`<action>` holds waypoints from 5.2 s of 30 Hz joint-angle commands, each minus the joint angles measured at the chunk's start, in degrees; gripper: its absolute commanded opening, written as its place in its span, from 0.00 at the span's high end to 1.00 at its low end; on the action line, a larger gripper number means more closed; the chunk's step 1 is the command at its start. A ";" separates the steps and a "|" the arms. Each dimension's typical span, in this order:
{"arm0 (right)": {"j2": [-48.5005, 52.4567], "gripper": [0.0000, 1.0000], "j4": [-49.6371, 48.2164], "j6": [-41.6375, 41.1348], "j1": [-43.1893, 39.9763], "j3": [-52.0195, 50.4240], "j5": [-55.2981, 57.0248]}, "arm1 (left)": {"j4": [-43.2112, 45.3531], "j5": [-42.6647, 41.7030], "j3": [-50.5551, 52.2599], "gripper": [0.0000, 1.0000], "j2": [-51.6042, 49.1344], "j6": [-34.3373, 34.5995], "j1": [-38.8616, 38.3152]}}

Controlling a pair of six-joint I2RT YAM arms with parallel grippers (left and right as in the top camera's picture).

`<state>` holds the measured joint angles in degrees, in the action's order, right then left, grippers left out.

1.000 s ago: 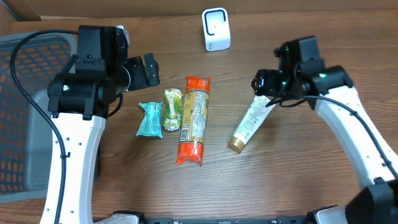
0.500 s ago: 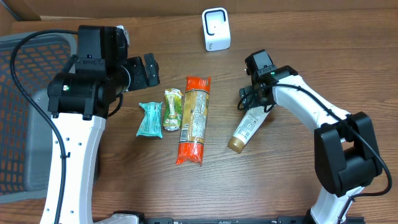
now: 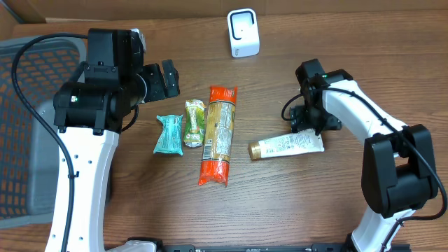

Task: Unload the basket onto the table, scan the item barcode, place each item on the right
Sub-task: 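Grasp the tube with the right gripper and rotate it, then set the tube down lengthwise and open the right gripper, then grasp the tube near its cap with the right gripper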

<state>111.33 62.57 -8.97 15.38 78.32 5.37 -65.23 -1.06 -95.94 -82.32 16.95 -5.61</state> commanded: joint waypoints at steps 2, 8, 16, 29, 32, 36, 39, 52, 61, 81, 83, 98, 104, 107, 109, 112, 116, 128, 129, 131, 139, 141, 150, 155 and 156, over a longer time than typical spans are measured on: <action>-0.09 0.15 5.90 0.09 0.31 0.44 -8.79 | -0.15 -0.42 -0.52 0.00 -0.17 -0.66 -0.09; -0.09 0.15 10.97 9.53 2.32 0.39 -15.93 | -0.15 -0.42 -0.52 0.00 -0.17 -0.66 -0.09; -0.09 0.15 9.84 18.58 7.78 -2.38 -20.00 | -0.15 -0.42 -0.52 0.00 -0.17 -0.66 -0.09; -0.09 0.15 -4.31 16.35 8.39 -4.79 -13.22 | -0.15 -0.42 -0.52 0.00 -0.17 -0.66 -0.09; -0.09 0.15 -6.03 9.07 8.39 -4.79 -10.71 | -0.15 -0.42 -0.52 0.00 -0.17 -0.66 -0.09; -0.09 0.15 -6.80 0.92 8.39 -4.79 -10.56 | -0.15 -0.42 -0.52 0.00 -0.17 -0.66 -0.09; -0.09 0.15 -6.47 1.84 8.79 -4.79 -10.67 | -0.15 -0.42 -0.52 0.01 -0.17 -0.66 -0.09; -0.09 0.10 -11.52 -12.41 9.31 -4.72 -7.30 | -0.15 -0.42 -0.52 0.01 -0.17 -0.66 -0.09; -0.09 0.08 -13.35 -42.03 9.31 -4.72 -12.41 | -0.15 -0.42 -0.52 0.00 -0.17 -0.66 -0.09; -3.52 0.02 -7.50 23.65 8.07 0.79 -14.69 | -0.15 -0.42 -0.52 0.00 -0.17 -0.66 -0.09; -3.52 0.06 -9.81 25.33 8.07 -0.74 -14.93 | -0.15 -0.42 -0.52 0.00 -0.17 -0.66 -0.09; -3.45 0.19 -9.60 30.32 -4.13 -6.64 -30.32 | -0.15 -0.42 -0.52 0.00 -0.17 -0.66 -0.09; -3.41 0.17 -10.95 33.33 -6.05 -9.77 -35.93 | -0.15 -0.42 -0.52 0.00 -0.17 -0.66 -0.09; -3.41 0.17 -12.87 33.31 -6.03 -12.39 -36.70 | -0.15 -0.42 -0.52 0.00 -0.17 -0.66 -0.09; -3.41 0.14 -14.03 33.29 -6.03 -13.90 -38.01 | -0.15 -0.42 -0.52 0.01 -0.17 -0.66 -0.09; -3.41 0.12 -14.75 33.27 -6.01 -15.13 -42.53 | -0.15 -0.42 -0.52 0.00 -0.17 -0.66 -0.09; -3.10 0.13 -14.91 33.00 -6.01 -16.48 -45.59 | -0.15 -0.42 -0.52 0.00 -0.17 -0.66 -0.09; -2.58 0.64 -21.20 26.82 -6.01 -20.37 -45.33 | -0.15 -0.42 -0.52 0.00 -0.17 -0.66 -0.09; -2.58 0.74 -21.40 26.43 -6.01 -20.37 -45.35 | -0.15 -0.42 -0.52 0.00 -0.17 -0.66 -0.09; -2.58 0.89 -22.27 24.24 -6.01 -20.37 -45.40 | -0.15 -0.42 -0.52 0.00 -0.17 -0.66 -0.09; -2.60 0.96 -23.28 14.29 -6.08 -20.06 -46.64 | -0.15 -0.42 -0.52 0.01 -0.17 -0.66 -0.09; -2.62 0.96 -23.08 14.23 -6.10 -20.06 -46.64 | -0.15 -0.42 -0.52 0.00 -0.17 -0.66 -0.09; -3.48 0.84 -22.69 11.04 -6.10 -18.86 -47.80 | -0.15 -0.42 -0.52 0.00 -0.17 -0.66 -0.09; -3.48 0.47 -23.82 10.80 -6.08 -18.82 -45.88 | -0.15 -0.42 -0.52 0.00 -0.17 -0.66 -0.09; -3.48 0.45 -24.50 10.58 -6.08 -18.71 -45.72 | -0.15 -0.42 -0.52 0.00 -0.17 -0.66 -0.09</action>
<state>108.60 39.13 2.92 9.19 58.46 -41.91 -65.23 -1.06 -95.94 -82.32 16.95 -5.61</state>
